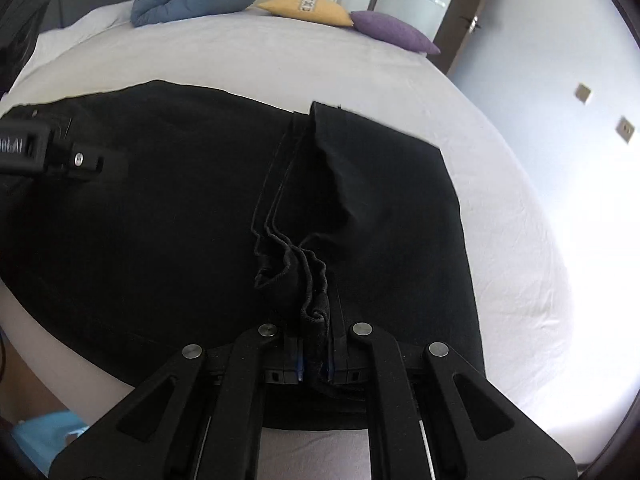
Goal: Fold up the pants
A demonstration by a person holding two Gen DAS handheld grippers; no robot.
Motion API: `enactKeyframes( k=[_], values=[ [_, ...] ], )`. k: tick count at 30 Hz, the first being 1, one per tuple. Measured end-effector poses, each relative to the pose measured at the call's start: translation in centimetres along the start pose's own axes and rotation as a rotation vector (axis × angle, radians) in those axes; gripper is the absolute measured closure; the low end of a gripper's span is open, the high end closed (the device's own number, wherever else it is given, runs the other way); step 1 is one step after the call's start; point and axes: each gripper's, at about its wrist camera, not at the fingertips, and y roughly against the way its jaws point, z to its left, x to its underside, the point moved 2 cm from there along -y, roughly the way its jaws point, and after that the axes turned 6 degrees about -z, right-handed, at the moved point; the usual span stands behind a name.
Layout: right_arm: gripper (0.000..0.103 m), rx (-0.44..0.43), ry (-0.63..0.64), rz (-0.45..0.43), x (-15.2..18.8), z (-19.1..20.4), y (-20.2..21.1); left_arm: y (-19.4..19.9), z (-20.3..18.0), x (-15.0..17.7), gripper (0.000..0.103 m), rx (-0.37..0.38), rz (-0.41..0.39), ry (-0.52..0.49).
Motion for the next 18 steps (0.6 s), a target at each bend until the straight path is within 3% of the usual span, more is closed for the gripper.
enactKeyframes(
  k=[5,7,10,12,18],
  values=[
    [0.097,0.002,-0.04,-0.018,-0.2,0.2,1.2,-0.3,-1.4,-0.2,0.007,0.097,0.029,0.043],
    [0.097,0.017,-0.044,-0.061,-2.1,0.0,2.1,-0.4,-1.8,-0.4,0.005,0.148,0.038,0.089],
    [0.097,0.042,0.03,-0.169,-3.8,1.4,4.8,-0.9,-2.6,-1.0,0.0,0.227,0.053,0.18],
    [0.097,0.031,0.07,-0.178,-4.0,2.6,5.1,-1.3,-3.1,-1.5,0.0,0.271,0.068,0.223],
    [0.097,0.003,0.094,-0.143,-2.7,4.2,4.7,-2.3,-4.5,-2.5,0.0,0.256,0.123,0.219]
  ],
)
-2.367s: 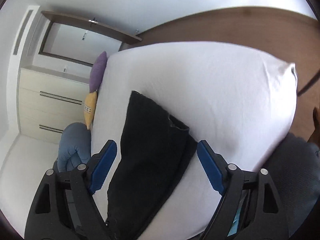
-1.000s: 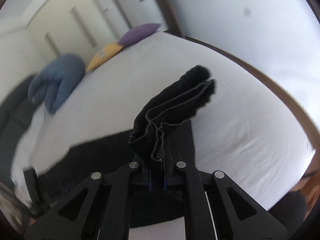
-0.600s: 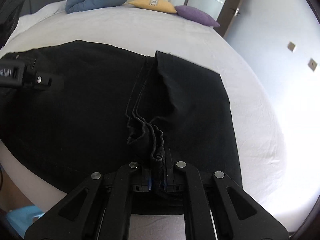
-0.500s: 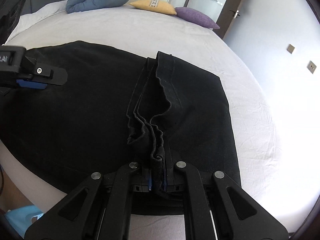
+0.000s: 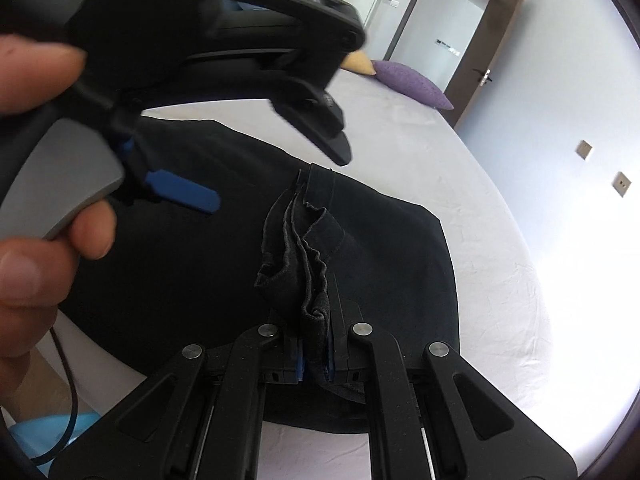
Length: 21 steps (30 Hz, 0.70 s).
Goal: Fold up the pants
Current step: 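Bring the left tool to the folded edge beside the right tool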
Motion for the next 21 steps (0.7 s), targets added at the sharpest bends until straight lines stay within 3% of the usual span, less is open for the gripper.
enactKeyframes(
  k=[4,7,8,9,10,11,12,21],
  values=[
    [0.097,0.02,0.039,-0.022,0.0,0.6,1.1,-1.8,-0.7,0.0,0.001,-0.002,0.05,-0.03],
    [0.097,0.035,0.084,-0.056,-0.1,1.7,2.4,-2.4,-0.9,-0.7,0.013,0.029,0.06,-0.024],
    [0.097,0.038,0.106,-0.068,-0.1,2.1,2.9,-2.6,-0.9,-1.2,0.027,0.038,0.067,-0.022],
    [0.097,0.039,0.125,-0.076,-0.4,2.4,3.3,-2.8,-0.7,-1.6,0.049,0.043,0.081,-0.023],
    [0.097,0.033,0.134,-0.08,-0.9,2.2,3.5,-2.8,-0.6,-2.0,0.059,0.037,0.098,-0.031],
    [0.097,0.023,0.139,-0.082,-0.9,2.6,3.8,-2.7,-0.4,-2.3,0.079,0.021,0.112,-0.048],
    [0.097,0.015,0.145,-0.083,-0.9,3.2,4.0,-2.4,-0.2,-2.7,0.088,0.003,0.12,-0.072],
    [0.096,-0.1,0.241,-0.085,-1.5,8.6,3.7,0.1,2.1,-5.4,0.09,-0.129,0.153,-0.223]
  ],
)
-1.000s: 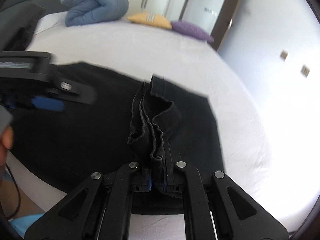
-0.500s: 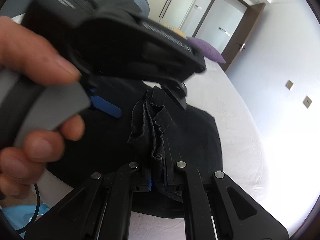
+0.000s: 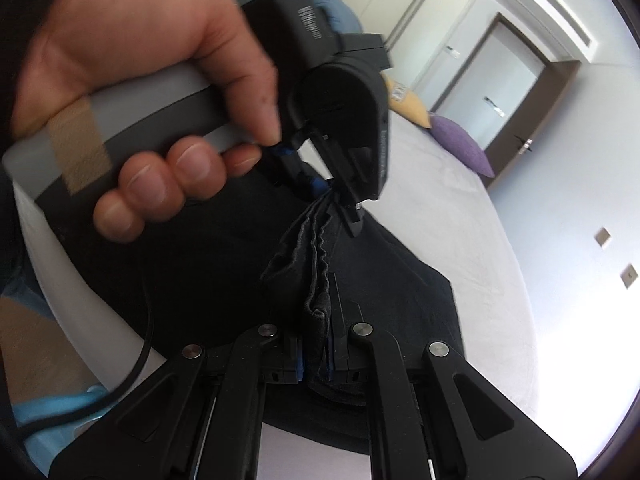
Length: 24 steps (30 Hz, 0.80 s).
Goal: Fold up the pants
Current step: 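Bring the left tool to the folded edge beside the right tool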
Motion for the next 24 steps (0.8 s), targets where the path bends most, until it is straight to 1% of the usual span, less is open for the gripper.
enactKeyframes(
  k=[5,7,11,12,16,17,20,22,23,24],
  values=[
    [0.096,-0.08,0.003,0.026,0.3,2.1,-2.2,0.5,2.3,0.1,0.09,-0.07,0.011,-0.013],
    [0.096,-0.107,0.005,0.039,0.3,3.1,-2.6,0.8,3.2,0.1,0.09,-0.084,0.008,-0.009],
    [0.096,-0.133,0.027,0.053,0.3,4.2,-2.6,0.9,4.4,0.7,0.088,-0.087,-0.002,0.015],
    [0.096,-0.139,0.027,0.059,0.5,4.4,-2.7,1.0,4.7,0.8,0.086,-0.086,-0.006,0.016],
    [0.096,-0.147,0.037,0.071,1.3,5.1,-2.7,1.3,5.5,1.3,0.085,-0.098,-0.017,0.005],
    [0.096,-0.149,0.036,0.072,2.3,4.0,-3.5,1.7,5.7,1.4,0.085,-0.102,-0.018,0.003],
    [0.095,-0.161,0.041,0.074,2.0,3.8,-3.4,2.5,6.0,1.8,0.085,-0.12,-0.028,-0.006],
    [0.094,-0.165,0.043,0.063,2.2,4.0,-3.3,2.8,6.0,2.0,0.078,-0.144,-0.032,-0.019],
    [0.093,-0.169,0.039,0.07,2.5,4.3,-3.5,2.8,5.9,2.0,0.069,-0.164,-0.036,-0.026],
    [0.092,-0.182,0.026,0.092,3.3,3.3,-4.3,2.9,5.8,2.0,0.061,-0.185,-0.04,-0.034]
  ],
)
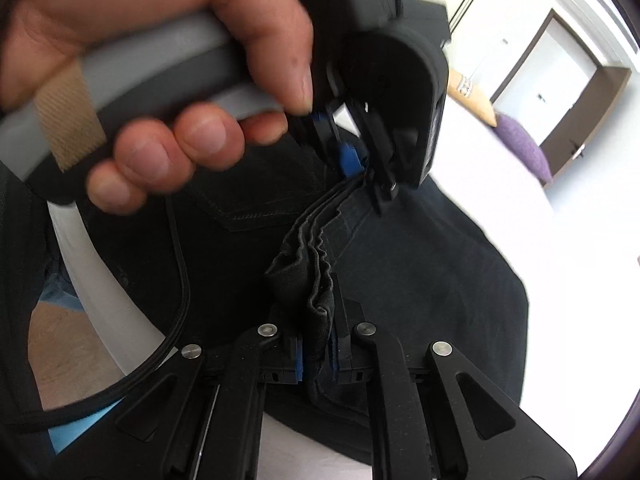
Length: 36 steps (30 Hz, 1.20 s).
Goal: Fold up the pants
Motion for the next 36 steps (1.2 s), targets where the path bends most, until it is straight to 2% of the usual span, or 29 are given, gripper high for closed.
enactKeyframes(
  k=[1,2,3,4,5,6,7,8,10,13,15,17,18,20,22,24,25,27,30,33,36],
  values=[
    [0.092,-0.021,-0.023,0.024,0.6,-0.4,-0.3,0.3,0.0,0.0,0.057,-0.02,-0.008,-0.009],
    [0.092,-0.044,-0.052,0.028,1.0,-1.0,-0.2,0.9,-0.1,-0.1,0.044,-0.061,-0.022,-0.024],
    [0.088,-0.08,-0.086,0.028,1.3,-1.6,0.1,1.5,0.7,0.0,0.033,-0.092,-0.035,-0.037],
    [0.079,-0.144,-0.14,0.035,1.6,-2.6,0.8,2.1,0.6,-0.1,0.028,-0.147,-0.055,-0.053],
    [0.075,-0.189,-0.184,0.043,2.0,-3.5,1.3,2.7,0.4,-0.3,0.024,-0.216,-0.079,-0.072],
    [0.067,-0.237,-0.243,0.044,2.4,-4.8,2.2,3.2,-0.2,-0.3,0.024,-0.26,-0.099,-0.091],
    [0.053,-0.292,-0.326,0.023,3.0,-6.6,3.4,3.7,-0.7,-0.3,0.024,-0.277,-0.12,-0.107],
    [0.049,-0.334,-0.393,-0.004,3.5,-8.3,4.4,4.3,-1.4,-0.2,0.024,-0.272,-0.144,-0.117],
    [0.047,-0.413,-0.562,-0.062,5.3,-13.0,5.8,5.0,-3.6,0.4,0.024,-0.248,-0.191,-0.146],
    [0.049,-0.544,-0.84,-0.104,8.7,-21.3,4.8,4.2,-7.5,2.3,0.024,-0.224,-0.221,-0.21],
    [0.06,-0.602,-0.968,-0.13,10.3,-26.2,3.2,2.2,-8.7,4.1,0.024,-0.2,-0.176,-0.242],
    [0.061,-0.694,-1.036,-0.144,11.3,-29.9,0.9,-0.6,-8.9,5.9,0.027,-0.212,-0.099,-0.244],
    [0.061,-0.709,-1.063,-0.143,11.8,-31.8,-0.7,-1.6,-8.7,6.7,0.027,-0.232,-0.085,-0.238],
    [0.061,-0.755,-1.113,-0.114,12.4,-34.4,-3.9,-1.7,-8.9,7.5,0.026,-0.249,-0.144,-0.264],
    [0.061,-0.759,-1.161,-0.088,13.4,-36.1,-7.1,-1.7,-8.8,7.6,0.025,-0.248,-0.144,-0.253],
    [0.062,-0.792,-1.191,-0.041,14.4,-36.8,-10.1,-1.9,-8.8,7.5,0.025,-0.253,-0.137,-0.255],
    [0.072,-0.814,-1.204,-0.011,14.7,-36.6,-11.2,-2.0,-8.8,7.4,0.025,-0.254,-0.135,-0.256],
    [0.075,-0.802,-1.193,0.022,15.7,-36.4,-13.1,-2.2,-8.8,7.3,0.024,-0.253,-0.134,-0.251],
    [0.075,-0.822,-1.105,0.044,16.9,-34.5,-11.2,-2.4,-9.0,7.3,0.024,-0.254,-0.143,-0.248],
    [0.075,-0.825,-0.989,0.082,18.3,-30.7,-8.5,-2.5,-9.3,7.8,0.023,-0.254,-0.15,-0.247],
    [0.075,-0.828,-0.971,0.087,20.7,-28.0,-4.5,-2.1,-8.4,8.5,0.023,-0.248,-0.154,-0.242]
  ],
)
